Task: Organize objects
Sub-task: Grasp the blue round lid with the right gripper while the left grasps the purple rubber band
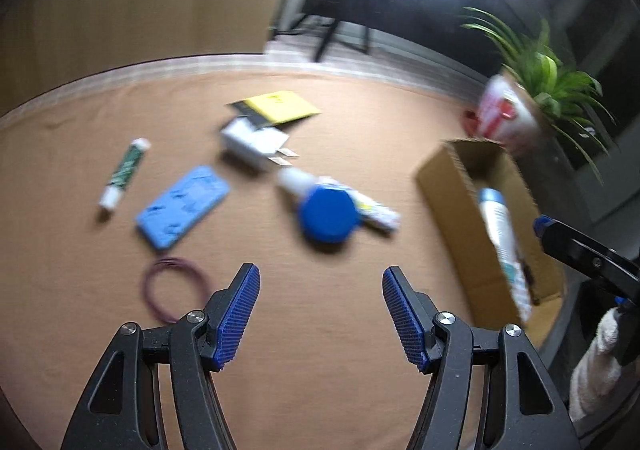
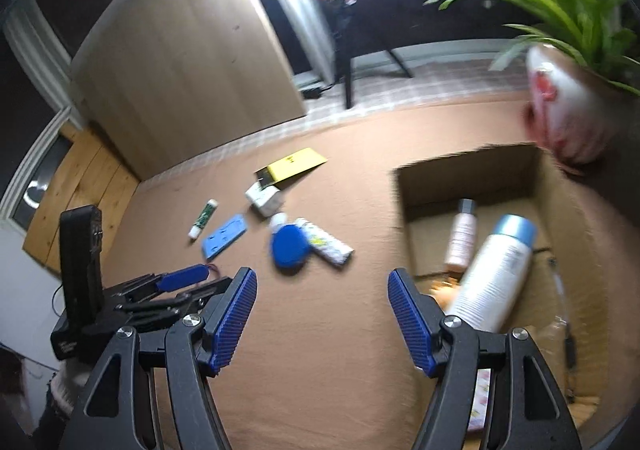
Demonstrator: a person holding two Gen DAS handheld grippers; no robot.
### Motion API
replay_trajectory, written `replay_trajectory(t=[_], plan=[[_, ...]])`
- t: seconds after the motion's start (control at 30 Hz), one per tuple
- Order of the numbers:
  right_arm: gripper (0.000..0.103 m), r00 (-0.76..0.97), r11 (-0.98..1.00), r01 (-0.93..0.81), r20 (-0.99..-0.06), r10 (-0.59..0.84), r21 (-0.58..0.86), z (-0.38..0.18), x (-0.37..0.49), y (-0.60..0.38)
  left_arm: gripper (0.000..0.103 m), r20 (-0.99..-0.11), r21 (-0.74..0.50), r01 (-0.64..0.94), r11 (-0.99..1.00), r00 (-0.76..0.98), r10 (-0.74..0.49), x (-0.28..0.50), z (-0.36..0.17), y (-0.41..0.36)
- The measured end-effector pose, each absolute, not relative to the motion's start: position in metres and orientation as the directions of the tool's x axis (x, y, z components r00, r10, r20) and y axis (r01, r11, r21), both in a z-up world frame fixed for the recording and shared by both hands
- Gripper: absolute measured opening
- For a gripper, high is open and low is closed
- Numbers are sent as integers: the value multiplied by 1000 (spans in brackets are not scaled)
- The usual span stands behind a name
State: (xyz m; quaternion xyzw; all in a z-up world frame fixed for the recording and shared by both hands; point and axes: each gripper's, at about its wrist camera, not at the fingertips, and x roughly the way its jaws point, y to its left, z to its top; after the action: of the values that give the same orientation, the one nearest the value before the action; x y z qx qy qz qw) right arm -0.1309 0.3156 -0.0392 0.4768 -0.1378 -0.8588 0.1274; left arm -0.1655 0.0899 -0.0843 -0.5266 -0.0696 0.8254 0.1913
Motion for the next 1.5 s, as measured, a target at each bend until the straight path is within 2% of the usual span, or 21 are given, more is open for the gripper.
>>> replay_trajectory(t=[0.23,0.37,0.6,0.77,0.87,0.9,1.03,1.13,1.3,1.5], plan=[[65,-405,-899,93,-808,-427,428,-64,-187,285,67,-861,-303,-160,-940,-378,342,-202,-101,44],[64,-357,-909,79,-840,-409,409,-78,-218,269,66,-871,-290,-148,-945,-368,325,-228,-108,35],[61,-280,-934,44,-894,-351,353,-113,-261,253,59,-877,-320,-123,-940,-336,342,-267,-122,28],[60,-238,-927,22,-898,-369,375,-131,-270,253,59,-891,-308,-134,-942,-307,335,-278,-134,33],[56,-212,-921,21,-898,-385,390,-138,-270,249,57,-891,-306,-141,-941,-304,336,-281,-139,34],[50,-199,-916,21,-897,-396,400,-142,-268,247,55,-891,-313,-149,-938,-296,344,-281,-140,36],[40,-191,-927,83,-907,-375,366,-142,-255,234,38,-899,-284,-198,-938,-285,333,-273,-142,45],[37,-192,-929,139,-911,-364,342,-141,-238,224,29,-897,-296,-215,-931,-274,348,-262,-144,53],[36,-217,-939,208,-923,-317,273,-139,-203,217,29,-901,-246,-249,-937,-299,316,-235,-143,66],[36,-250,-944,261,-931,-267,200,-139,-160,226,27,-893,-257,-222,-940,-317,319,-204,-142,60]])
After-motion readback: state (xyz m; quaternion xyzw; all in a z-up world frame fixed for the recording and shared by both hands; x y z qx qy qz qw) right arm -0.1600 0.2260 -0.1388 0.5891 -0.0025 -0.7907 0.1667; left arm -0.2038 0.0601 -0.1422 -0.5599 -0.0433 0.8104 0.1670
